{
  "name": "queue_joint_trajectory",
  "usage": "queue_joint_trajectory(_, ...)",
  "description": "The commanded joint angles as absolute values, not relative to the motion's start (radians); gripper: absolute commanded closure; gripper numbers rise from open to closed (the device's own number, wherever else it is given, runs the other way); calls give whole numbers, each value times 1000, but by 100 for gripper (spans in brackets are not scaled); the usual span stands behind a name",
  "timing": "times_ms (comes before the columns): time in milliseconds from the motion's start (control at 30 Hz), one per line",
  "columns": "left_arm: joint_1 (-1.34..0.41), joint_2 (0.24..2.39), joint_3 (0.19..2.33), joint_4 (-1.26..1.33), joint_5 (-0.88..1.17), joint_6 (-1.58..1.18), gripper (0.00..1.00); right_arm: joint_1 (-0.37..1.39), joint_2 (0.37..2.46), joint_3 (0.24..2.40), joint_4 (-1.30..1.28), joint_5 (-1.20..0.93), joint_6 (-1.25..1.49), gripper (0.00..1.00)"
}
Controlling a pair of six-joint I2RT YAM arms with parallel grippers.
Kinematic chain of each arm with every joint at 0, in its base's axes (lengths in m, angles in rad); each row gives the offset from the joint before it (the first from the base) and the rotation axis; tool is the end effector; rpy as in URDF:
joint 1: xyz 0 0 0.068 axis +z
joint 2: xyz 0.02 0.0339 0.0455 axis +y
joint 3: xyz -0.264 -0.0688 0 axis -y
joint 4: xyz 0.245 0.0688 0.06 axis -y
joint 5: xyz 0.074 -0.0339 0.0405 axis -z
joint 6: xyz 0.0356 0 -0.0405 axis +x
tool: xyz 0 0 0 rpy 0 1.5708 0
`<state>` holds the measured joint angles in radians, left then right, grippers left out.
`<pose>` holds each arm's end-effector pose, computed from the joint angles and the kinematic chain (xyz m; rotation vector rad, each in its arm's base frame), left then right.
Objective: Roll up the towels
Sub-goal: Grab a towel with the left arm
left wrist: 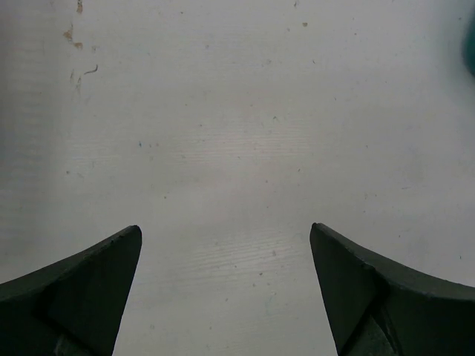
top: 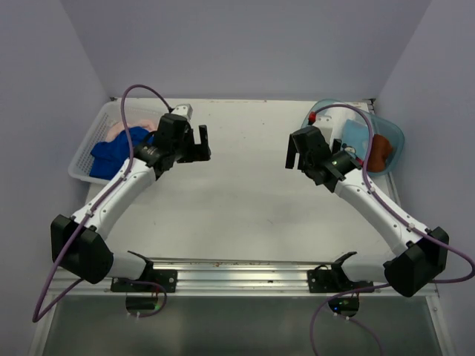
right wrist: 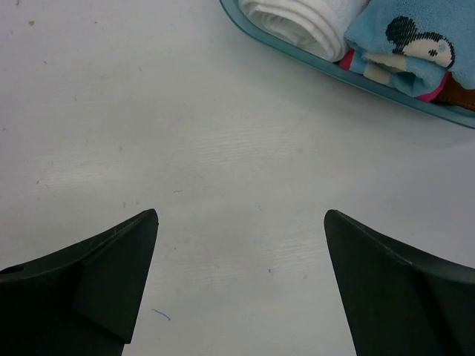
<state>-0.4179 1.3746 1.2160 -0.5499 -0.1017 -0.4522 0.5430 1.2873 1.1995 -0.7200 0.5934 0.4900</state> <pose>0.2784 -0.1197 0.3218 -0.0932 2.2962 -0.3394 0.2389 0.1209 0.3304 0.2115 2.2073 -0.1491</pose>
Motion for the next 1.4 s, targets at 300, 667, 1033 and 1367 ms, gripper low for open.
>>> queue_joint_trajectory(300, -410, 1431, 1270, -615, -159, -445, 1, 548, 1269, 1183, -687, 569, 531, 2)
queue_joint_trajectory(667, -149, 1534, 1449, -692, -132, -471, 5, 552, 1193, 1124, -646, 514, 525, 2)
queue_joint_trajectory(1033, 209, 1788, 1591, -657, -149, -555, 14, 557, 1189, 1126, -646, 465, 546, 1)
queue_joint_trajectory(1367, 215, 2043, 1743, -660, -210, -532, 22, 560, 1137, 1091, -673, 472, 571, 1)
